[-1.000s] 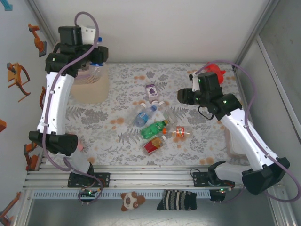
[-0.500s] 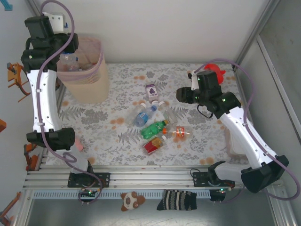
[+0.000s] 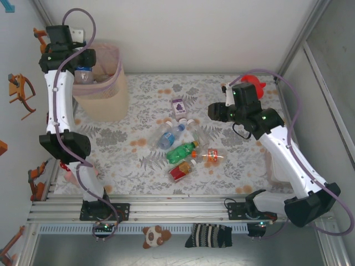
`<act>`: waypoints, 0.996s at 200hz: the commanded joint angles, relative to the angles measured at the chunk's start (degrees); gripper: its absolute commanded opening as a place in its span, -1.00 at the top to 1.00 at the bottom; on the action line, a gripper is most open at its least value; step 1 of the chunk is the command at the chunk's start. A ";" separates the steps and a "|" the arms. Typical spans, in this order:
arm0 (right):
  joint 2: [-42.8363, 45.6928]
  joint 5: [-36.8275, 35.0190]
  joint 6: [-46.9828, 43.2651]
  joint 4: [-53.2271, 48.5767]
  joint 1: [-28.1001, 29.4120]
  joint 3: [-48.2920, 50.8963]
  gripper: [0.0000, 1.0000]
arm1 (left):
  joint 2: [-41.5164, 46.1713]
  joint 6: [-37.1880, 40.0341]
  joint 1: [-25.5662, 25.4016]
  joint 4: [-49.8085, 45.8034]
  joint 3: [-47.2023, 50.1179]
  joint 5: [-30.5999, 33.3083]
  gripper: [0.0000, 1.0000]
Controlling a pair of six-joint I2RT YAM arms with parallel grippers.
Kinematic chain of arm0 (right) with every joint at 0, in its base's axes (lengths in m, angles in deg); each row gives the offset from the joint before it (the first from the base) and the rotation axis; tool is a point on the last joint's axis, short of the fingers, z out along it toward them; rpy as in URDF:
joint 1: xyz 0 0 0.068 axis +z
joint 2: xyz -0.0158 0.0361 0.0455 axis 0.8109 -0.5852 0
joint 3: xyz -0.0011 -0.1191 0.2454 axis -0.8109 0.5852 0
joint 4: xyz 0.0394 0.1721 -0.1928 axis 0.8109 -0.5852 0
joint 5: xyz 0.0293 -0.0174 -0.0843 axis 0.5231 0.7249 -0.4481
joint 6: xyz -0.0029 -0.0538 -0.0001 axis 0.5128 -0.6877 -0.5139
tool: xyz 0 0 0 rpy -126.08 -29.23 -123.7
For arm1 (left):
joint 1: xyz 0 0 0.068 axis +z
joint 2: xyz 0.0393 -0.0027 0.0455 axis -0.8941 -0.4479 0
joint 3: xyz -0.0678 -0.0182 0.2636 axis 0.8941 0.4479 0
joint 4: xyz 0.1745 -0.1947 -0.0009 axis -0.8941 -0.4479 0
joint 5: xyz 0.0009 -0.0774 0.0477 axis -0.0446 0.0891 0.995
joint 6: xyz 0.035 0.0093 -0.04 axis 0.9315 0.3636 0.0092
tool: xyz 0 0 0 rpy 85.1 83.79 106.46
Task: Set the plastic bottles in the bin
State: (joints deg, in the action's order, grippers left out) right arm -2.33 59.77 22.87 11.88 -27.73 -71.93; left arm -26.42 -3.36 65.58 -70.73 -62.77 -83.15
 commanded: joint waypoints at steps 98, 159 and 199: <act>1.56 -1.42 -0.16 -0.44 0.58 0.15 -0.12 | -12.33 0.52 0.11 -6.52 0.26 -1.98 -0.16; 1.33 -1.26 -0.38 -0.34 0.52 -0.19 -0.12 | -14.92 0.21 0.18 -7.91 0.24 -2.51 -0.29; 1.01 -1.17 -0.19 -0.02 0.54 -0.88 -0.12 | -12.13 -0.50 0.18 -7.75 0.04 -3.77 -0.47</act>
State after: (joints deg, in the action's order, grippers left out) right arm -1.91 59.53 22.87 11.66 -27.73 -71.91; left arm -41.28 -3.58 65.67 -77.38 -62.55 -85.00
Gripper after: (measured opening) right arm 0.559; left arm 0.715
